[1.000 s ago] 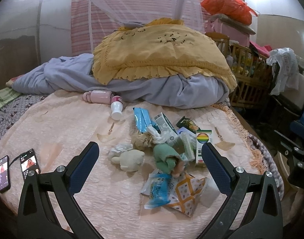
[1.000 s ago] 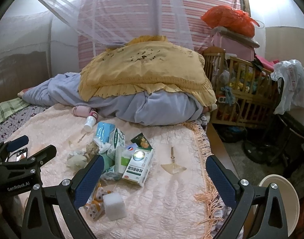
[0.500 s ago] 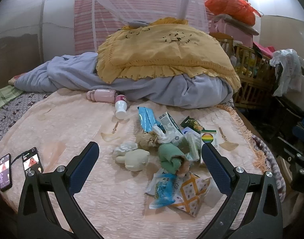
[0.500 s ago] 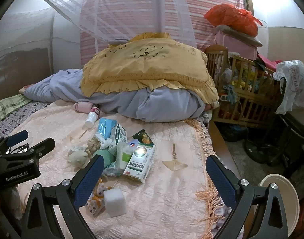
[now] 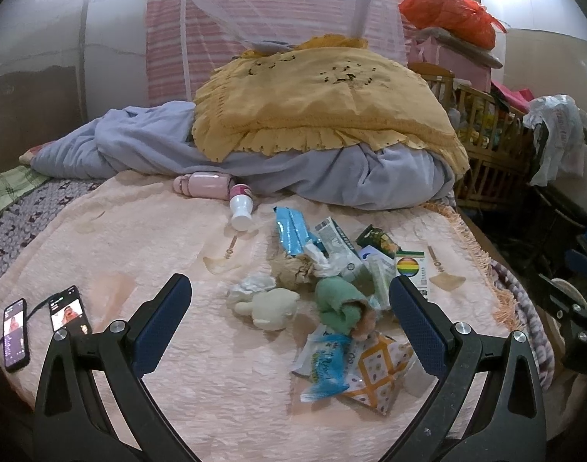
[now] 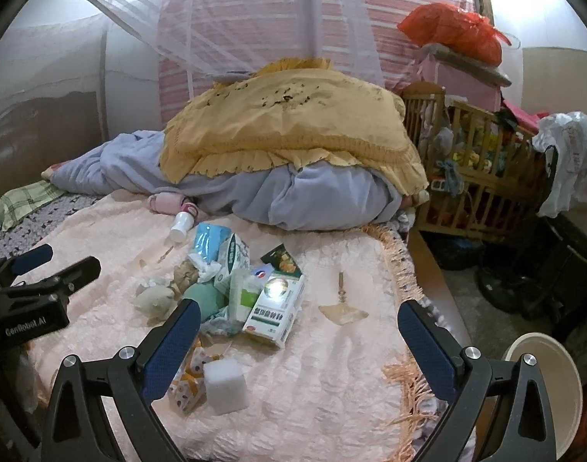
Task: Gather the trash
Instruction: 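Grasp the white foam block with the right tool while the left grasps the blue candy wrapper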
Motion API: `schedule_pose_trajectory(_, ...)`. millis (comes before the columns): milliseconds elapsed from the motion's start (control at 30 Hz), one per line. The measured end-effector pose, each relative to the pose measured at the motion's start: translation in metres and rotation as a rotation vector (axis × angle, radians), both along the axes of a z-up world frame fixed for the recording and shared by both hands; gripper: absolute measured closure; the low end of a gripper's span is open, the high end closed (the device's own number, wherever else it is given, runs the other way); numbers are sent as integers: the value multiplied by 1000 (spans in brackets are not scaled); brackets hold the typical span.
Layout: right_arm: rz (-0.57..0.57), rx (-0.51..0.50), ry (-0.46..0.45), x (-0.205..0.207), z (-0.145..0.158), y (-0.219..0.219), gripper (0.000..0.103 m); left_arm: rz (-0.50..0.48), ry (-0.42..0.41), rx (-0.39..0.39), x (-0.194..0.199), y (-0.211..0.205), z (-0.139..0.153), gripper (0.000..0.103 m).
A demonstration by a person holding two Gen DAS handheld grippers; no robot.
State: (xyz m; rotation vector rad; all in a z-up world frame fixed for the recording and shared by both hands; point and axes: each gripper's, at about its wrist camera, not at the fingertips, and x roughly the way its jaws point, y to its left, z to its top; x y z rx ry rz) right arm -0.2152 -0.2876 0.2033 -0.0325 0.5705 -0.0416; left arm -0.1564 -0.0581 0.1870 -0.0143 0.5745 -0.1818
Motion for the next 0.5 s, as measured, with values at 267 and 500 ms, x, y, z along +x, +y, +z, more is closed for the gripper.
schedule_pose_trajectory(267,72,22,113,9,-31,0,1,-15,63,10,5,21,-14,1)
schedule_pose_trajectory(500,195,50,271,26,-79,15,1,-60,151,25,8,27,-47,1)
